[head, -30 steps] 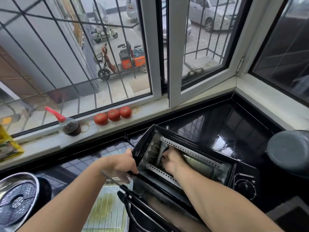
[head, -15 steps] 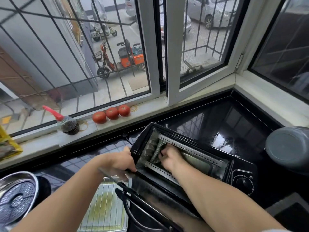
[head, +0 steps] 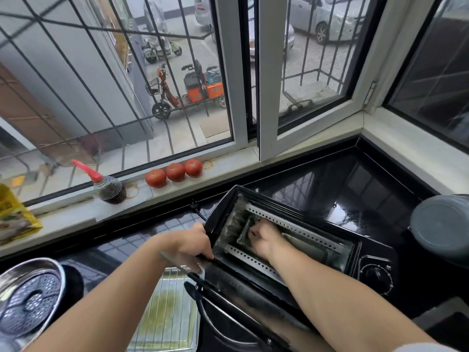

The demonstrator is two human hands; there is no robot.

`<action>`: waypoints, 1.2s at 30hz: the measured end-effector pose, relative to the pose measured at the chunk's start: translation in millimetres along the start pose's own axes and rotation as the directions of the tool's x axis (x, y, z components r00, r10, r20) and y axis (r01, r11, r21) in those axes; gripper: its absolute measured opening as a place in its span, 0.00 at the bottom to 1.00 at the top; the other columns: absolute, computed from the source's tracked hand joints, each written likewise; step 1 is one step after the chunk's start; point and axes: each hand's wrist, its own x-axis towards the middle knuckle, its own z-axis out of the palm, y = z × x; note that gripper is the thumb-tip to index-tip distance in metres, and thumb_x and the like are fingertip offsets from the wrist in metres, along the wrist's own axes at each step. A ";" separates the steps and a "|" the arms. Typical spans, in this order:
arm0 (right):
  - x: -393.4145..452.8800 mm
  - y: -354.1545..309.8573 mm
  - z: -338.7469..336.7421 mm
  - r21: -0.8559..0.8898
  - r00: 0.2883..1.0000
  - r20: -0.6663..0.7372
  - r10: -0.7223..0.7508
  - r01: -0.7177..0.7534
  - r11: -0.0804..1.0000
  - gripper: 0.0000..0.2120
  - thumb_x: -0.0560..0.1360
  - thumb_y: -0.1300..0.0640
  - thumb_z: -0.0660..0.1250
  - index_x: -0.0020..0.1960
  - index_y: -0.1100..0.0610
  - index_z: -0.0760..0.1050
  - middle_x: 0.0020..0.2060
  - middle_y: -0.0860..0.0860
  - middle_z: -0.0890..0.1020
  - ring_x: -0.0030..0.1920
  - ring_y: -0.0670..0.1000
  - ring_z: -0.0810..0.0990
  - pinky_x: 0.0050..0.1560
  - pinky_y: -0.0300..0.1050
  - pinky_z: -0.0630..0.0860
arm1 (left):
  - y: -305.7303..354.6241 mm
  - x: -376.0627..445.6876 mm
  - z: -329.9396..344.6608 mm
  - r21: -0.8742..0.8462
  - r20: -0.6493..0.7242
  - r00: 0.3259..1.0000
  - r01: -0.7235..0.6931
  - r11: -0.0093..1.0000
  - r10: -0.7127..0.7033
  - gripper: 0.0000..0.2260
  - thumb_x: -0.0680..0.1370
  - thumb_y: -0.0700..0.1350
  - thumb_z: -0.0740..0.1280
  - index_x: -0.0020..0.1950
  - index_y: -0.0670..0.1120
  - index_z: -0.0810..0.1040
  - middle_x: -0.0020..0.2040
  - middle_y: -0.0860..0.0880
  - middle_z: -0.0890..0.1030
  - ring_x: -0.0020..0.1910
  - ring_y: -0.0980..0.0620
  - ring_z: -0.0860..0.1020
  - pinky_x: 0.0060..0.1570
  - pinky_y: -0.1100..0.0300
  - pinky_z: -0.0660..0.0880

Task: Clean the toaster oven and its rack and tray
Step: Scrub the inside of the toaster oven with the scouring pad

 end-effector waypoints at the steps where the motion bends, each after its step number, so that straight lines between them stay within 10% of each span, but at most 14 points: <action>1: 0.7 0.8 0.0 0.012 1.000 0.002 0.002 -0.002 1.000 0.18 0.76 0.77 0.47 0.55 0.70 0.73 0.63 0.57 0.74 0.55 0.53 0.77 0.70 0.41 0.66 | -0.1 -1.5 -1.2 0.015 0.017 1.000 0.002 1.000 -0.002 0.31 0.71 0.29 0.68 0.72 0.41 0.65 0.66 0.30 0.76 0.60 0.31 0.81 0.55 0.41 0.81; 7: -1.6 6.4 6.2 0.155 0.997 -0.064 0.047 -0.037 0.987 0.17 0.74 0.78 0.48 0.37 0.61 0.65 0.43 0.57 0.71 0.37 0.51 0.70 0.32 0.36 0.74 | -8.6 -6.3 -4.4 -0.012 0.012 1.000 -0.005 1.000 0.005 0.22 0.77 0.29 0.66 0.66 0.44 0.62 0.59 0.34 0.76 0.51 0.40 0.84 0.47 0.48 0.84; 14: 4.4 3.4 11.4 0.153 0.997 0.074 0.035 -0.046 0.987 0.09 0.78 0.72 0.62 0.42 0.63 0.74 0.26 0.53 0.82 0.26 0.48 0.82 0.22 0.35 0.75 | -1.9 2.5 -2.8 -0.058 0.038 0.999 0.012 0.998 -0.010 0.29 0.69 0.29 0.67 0.68 0.44 0.64 0.55 0.31 0.78 0.44 0.38 0.82 0.42 0.45 0.82; 17: 7.0 10.8 12.4 -0.082 0.989 0.136 0.057 -0.046 0.996 0.03 0.78 0.61 0.68 0.49 0.60 0.78 0.34 0.54 0.85 0.32 0.51 0.84 0.28 0.39 0.77 | -3.4 4.4 -3.8 -0.061 0.044 0.999 0.003 0.998 -0.001 0.25 0.72 0.28 0.65 0.65 0.44 0.62 0.55 0.32 0.75 0.41 0.41 0.81 0.39 0.49 0.80; 22: 15.6 16.9 9.1 -0.294 0.983 0.122 0.137 -0.096 0.951 0.24 0.71 0.41 0.74 0.58 0.57 0.81 0.52 0.56 0.85 0.49 0.55 0.84 0.59 0.51 0.77 | -2.9 4.4 -3.4 -0.005 0.035 0.999 0.002 1.000 -0.002 0.26 0.70 0.29 0.67 0.66 0.39 0.67 0.64 0.31 0.73 0.49 0.34 0.81 0.47 0.45 0.81; 27: -2.5 10.4 13.4 -0.251 0.963 0.209 0.171 -0.117 0.961 0.15 0.78 0.49 0.69 0.55 0.60 0.81 0.48 0.57 0.85 0.45 0.56 0.84 0.50 0.51 0.80 | -4.2 4.3 -4.7 -0.024 0.063 0.998 0.009 1.000 -0.007 0.21 0.74 0.27 0.64 0.64 0.40 0.64 0.59 0.32 0.70 0.41 0.41 0.78 0.40 0.52 0.78; 33: 36.9 10.6 3.9 -0.499 0.994 0.032 0.105 -0.075 0.864 0.25 0.80 0.43 0.61 0.70 0.58 0.72 0.69 0.56 0.75 0.66 0.57 0.75 0.71 0.53 0.69 | -0.1 -3.8 -3.2 -0.061 0.112 0.992 0.068 0.996 -0.061 0.26 0.73 0.27 0.62 0.64 0.49 0.58 0.47 0.36 0.72 0.37 0.45 0.75 0.35 0.51 0.75; 36: 19.1 5.7 8.2 -0.534 0.995 0.026 0.093 -0.065 0.843 0.26 0.82 0.45 0.61 0.74 0.60 0.67 0.71 0.56 0.72 0.70 0.57 0.72 0.71 0.48 0.65 | -0.5 2.2 -2.1 0.028 0.054 0.998 0.036 0.999 -0.038 0.25 0.74 0.28 0.65 0.68 0.43 0.62 0.58 0.32 0.76 0.47 0.36 0.81 0.46 0.45 0.81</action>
